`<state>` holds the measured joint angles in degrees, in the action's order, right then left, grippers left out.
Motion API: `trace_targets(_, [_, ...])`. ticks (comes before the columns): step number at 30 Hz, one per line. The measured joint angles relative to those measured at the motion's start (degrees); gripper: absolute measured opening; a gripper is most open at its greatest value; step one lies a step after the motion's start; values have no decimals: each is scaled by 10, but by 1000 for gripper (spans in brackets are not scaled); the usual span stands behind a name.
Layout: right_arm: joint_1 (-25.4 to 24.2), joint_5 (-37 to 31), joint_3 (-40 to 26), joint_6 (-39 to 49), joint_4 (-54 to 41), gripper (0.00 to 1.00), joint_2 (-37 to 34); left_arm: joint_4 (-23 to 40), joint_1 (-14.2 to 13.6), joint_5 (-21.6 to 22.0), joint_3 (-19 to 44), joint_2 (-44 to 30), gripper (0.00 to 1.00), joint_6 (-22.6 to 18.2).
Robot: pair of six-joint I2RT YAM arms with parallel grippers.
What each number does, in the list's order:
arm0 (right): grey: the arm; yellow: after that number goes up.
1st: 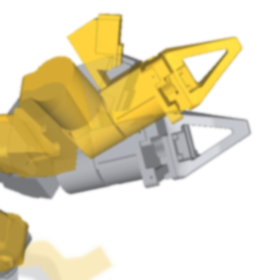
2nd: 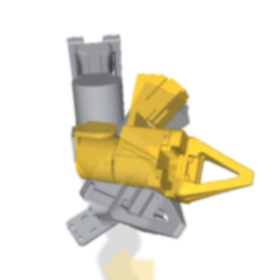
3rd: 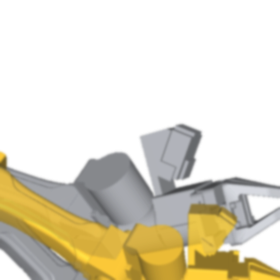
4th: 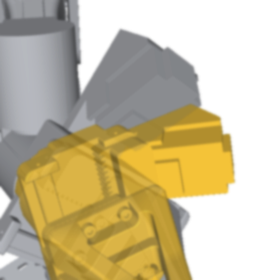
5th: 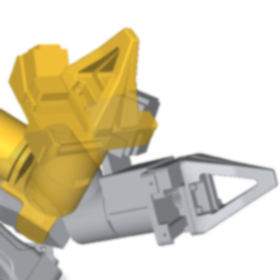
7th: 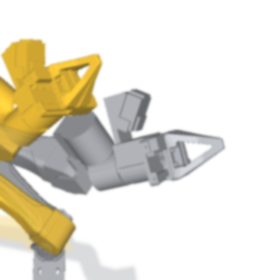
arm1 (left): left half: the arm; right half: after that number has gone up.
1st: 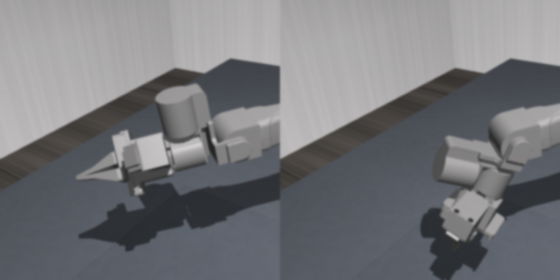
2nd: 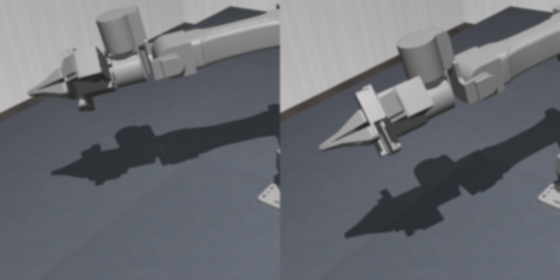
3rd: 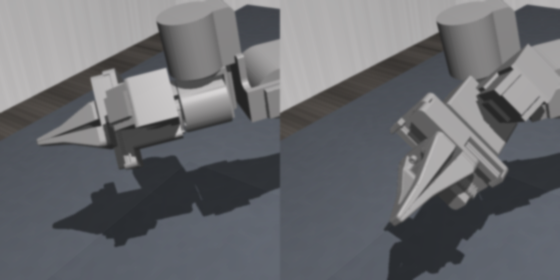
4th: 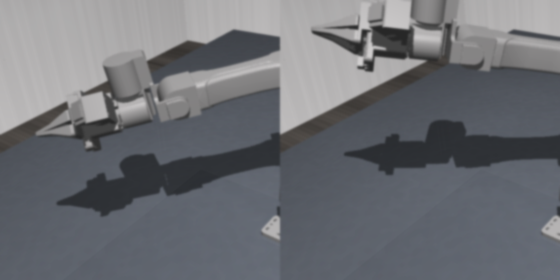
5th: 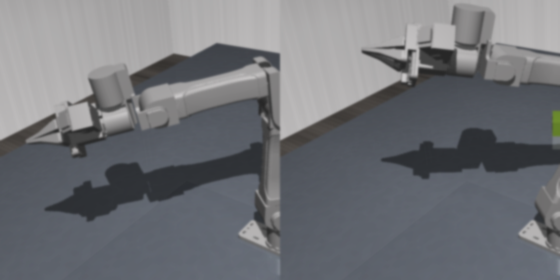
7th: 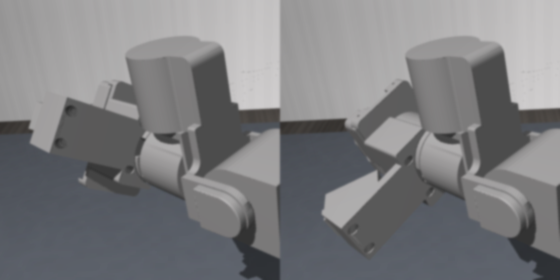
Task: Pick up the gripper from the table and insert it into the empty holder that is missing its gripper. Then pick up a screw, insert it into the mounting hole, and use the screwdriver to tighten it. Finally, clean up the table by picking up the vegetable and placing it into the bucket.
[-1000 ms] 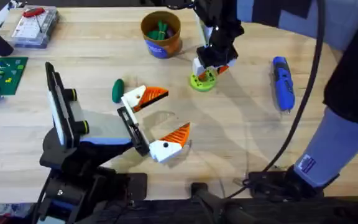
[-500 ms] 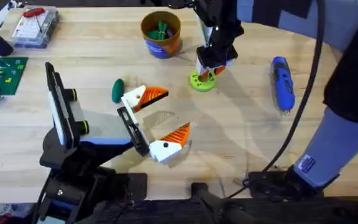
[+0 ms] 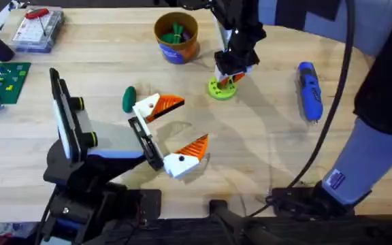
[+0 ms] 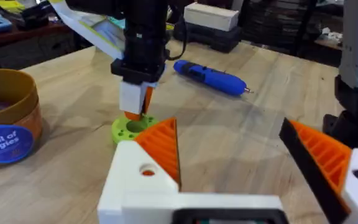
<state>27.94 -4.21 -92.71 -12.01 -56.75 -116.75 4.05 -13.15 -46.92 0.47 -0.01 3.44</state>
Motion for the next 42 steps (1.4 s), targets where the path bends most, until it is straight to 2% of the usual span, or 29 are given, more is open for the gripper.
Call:
trace_targets(4, [0,0,0,0,0,137,0,0,0,0,0,0,986,0])
trace_targets(5, [0,0,0,1,0,57,0,0,0,0,0,0,986,0])
trace_targets(7, [0,0,1,0,0,8,0,0,0,0,0,0,986,0])
trace_targets(25, [0,0,3,0,-1,4,1,0,0,0,0,0,986,0])
trace_targets(30, [0,0,-6,0,-43,4,39,0,0,0,0,0,986,0])
trace_targets(34, [0,1,-78,10,-104,4,93,0,0,0,0,0,986,0])
trace_targets(42, [14,2,-328,62,-258,3,165,0,0,0,0,0,986,0])
